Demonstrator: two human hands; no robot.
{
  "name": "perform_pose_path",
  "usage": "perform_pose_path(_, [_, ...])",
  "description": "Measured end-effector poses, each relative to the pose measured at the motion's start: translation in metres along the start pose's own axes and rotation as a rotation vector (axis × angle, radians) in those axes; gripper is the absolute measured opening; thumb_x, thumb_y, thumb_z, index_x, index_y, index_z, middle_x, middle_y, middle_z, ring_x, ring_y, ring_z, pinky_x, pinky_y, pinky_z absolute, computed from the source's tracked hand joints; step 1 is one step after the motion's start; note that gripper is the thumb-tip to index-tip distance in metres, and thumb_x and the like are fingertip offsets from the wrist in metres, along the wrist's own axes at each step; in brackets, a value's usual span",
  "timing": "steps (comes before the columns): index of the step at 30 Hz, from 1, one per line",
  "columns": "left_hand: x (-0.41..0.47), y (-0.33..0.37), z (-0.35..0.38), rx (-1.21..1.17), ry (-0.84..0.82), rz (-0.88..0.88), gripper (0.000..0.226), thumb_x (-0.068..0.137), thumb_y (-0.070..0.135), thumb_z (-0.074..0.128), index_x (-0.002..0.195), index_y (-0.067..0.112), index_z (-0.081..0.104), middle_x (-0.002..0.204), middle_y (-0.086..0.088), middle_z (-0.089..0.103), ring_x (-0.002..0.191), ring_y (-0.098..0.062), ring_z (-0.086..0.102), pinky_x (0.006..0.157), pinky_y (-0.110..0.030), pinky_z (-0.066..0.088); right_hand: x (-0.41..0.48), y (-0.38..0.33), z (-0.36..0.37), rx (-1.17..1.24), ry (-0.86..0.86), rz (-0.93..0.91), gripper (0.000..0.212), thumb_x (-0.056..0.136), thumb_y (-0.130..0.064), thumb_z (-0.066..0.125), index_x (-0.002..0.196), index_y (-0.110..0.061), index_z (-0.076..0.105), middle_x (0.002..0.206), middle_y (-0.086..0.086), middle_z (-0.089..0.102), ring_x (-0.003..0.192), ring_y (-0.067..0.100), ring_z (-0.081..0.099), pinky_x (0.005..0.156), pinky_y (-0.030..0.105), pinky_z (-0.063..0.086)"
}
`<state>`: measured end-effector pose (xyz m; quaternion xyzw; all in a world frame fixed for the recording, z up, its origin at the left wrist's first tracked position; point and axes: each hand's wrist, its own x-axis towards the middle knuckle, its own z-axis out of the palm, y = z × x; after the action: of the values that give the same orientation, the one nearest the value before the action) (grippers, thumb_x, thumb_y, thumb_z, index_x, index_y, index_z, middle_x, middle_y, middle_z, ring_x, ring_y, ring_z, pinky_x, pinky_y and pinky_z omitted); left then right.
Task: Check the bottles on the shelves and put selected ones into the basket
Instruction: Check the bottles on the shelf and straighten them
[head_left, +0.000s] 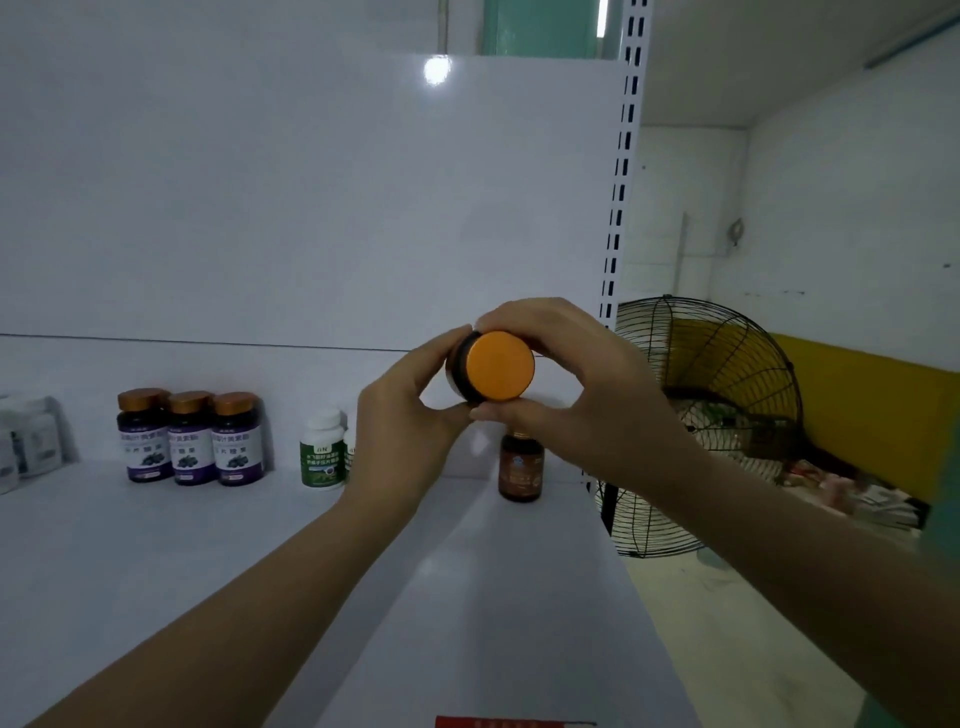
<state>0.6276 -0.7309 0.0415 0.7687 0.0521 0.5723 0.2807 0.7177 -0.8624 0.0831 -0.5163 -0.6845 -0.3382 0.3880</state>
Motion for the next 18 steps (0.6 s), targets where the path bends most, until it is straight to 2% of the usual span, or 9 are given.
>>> perform_pose_path(2, [0.006, 0.006, -0.004, -0.049, -0.095, -0.043, 0.057, 0.068, 0.019, 0.081, 0.115, 0.037, 0.056, 0.104, 0.036, 0.054, 0.097, 0.021, 0.052, 0.081, 0.004, 0.036, 0.006, -0.003, -0.005, 0.129, -0.037, 0.146, 0.054, 0.077, -0.024, 0.076, 0.125, -0.013, 0.056, 0.119, -0.006, 0.06, 0.113, 0.003, 0.055, 0.097, 0.016, 0.045])
perform_pose_path(4, [0.014, 0.018, -0.011, -0.138, -0.228, -0.181, 0.047, 0.064, 0.023, 0.083, 0.107, 0.029, 0.065, 0.097, 0.027, 0.066, 0.093, 0.014, 0.06, 0.08, -0.003, 0.043, 0.021, -0.004, -0.012, 0.363, -0.022, 0.402, 0.049, 0.08, -0.023, 0.073, 0.125, -0.021, 0.055, 0.118, -0.009, 0.062, 0.11, -0.001, 0.058, 0.095, 0.016, 0.047])
perform_pose_path(6, [0.021, 0.03, -0.018, -0.247, -0.312, -0.356, 0.04, 0.062, 0.027, 0.084, 0.1, 0.023, 0.07, 0.087, 0.013, 0.074, 0.083, 0.005, 0.067, 0.072, -0.005, 0.048, 0.04, 0.004, -0.017, 0.462, -0.013, 0.635, 0.039, 0.085, -0.029, 0.068, 0.121, -0.017, 0.06, 0.109, -0.006, 0.068, 0.1, 0.001, 0.065, 0.088, 0.017, 0.052])
perform_pose_path(8, [0.028, 0.039, -0.023, -0.313, -0.402, -0.539, 0.047, 0.061, 0.042, 0.079, 0.101, 0.019, 0.071, 0.085, 0.004, 0.075, 0.084, -0.002, 0.069, 0.077, -0.013, 0.052, 0.055, 0.015, -0.02, 0.53, -0.106, 0.846, 0.041, 0.087, -0.037, 0.064, 0.116, -0.008, 0.064, 0.104, 0.004, 0.071, 0.091, 0.01, 0.07, 0.083, 0.021, 0.055])
perform_pose_path(10, [0.032, 0.044, -0.026, -0.387, -0.501, -0.745, 0.063, 0.059, 0.055, 0.072, 0.104, 0.012, 0.068, 0.088, -0.004, 0.075, 0.087, -0.012, 0.071, 0.085, -0.026, 0.053, 0.062, 0.02, -0.018, 0.639, -0.219, 1.064, 0.039, 0.088, -0.038, 0.063, 0.108, -0.004, 0.066, 0.095, 0.009, 0.071, 0.076, 0.013, 0.071, 0.068, 0.022, 0.058])
perform_pose_path(12, [0.035, 0.047, -0.028, -0.458, -0.552, -0.966, 0.069, 0.06, 0.059, 0.071, 0.104, 0.006, 0.066, 0.088, -0.009, 0.075, 0.084, -0.017, 0.072, 0.081, -0.031, 0.055, 0.06, 0.019, -0.014, 0.667, -0.313, 1.256, 0.03, 0.091, -0.035, 0.061, 0.091, -0.005, 0.064, 0.084, 0.009, 0.064, 0.062, 0.013, 0.066, 0.052, 0.02, 0.056])
perform_pose_path(15, [0.035, 0.05, -0.03, -0.491, -0.626, -1.184, 0.073, 0.062, 0.058, 0.074, 0.102, -0.002, 0.064, 0.086, -0.012, 0.073, 0.082, -0.022, 0.071, 0.08, -0.034, 0.055, 0.048, 0.019, -0.007, 0.688, -0.345, 1.424, 0.029, 0.09, -0.032, 0.063, 0.086, -0.004, 0.056, 0.087, 0.016, 0.058, 0.065, 0.019, 0.063, 0.047, 0.025, 0.057])
perform_pose_path(18, [0.032, 0.047, -0.029, -0.466, -0.669, -1.23, 0.074, 0.062, 0.059, 0.073, 0.099, -0.004, 0.065, 0.081, -0.013, 0.072, 0.078, -0.022, 0.07, 0.08, -0.033, 0.055, 0.036, 0.021, -0.002, 0.745, -0.349, 1.5, 0.03, 0.089, -0.029, 0.065, 0.088, -0.001, 0.054, 0.09, 0.021, 0.058, 0.061, 0.023, 0.067, 0.047, 0.03, 0.058])
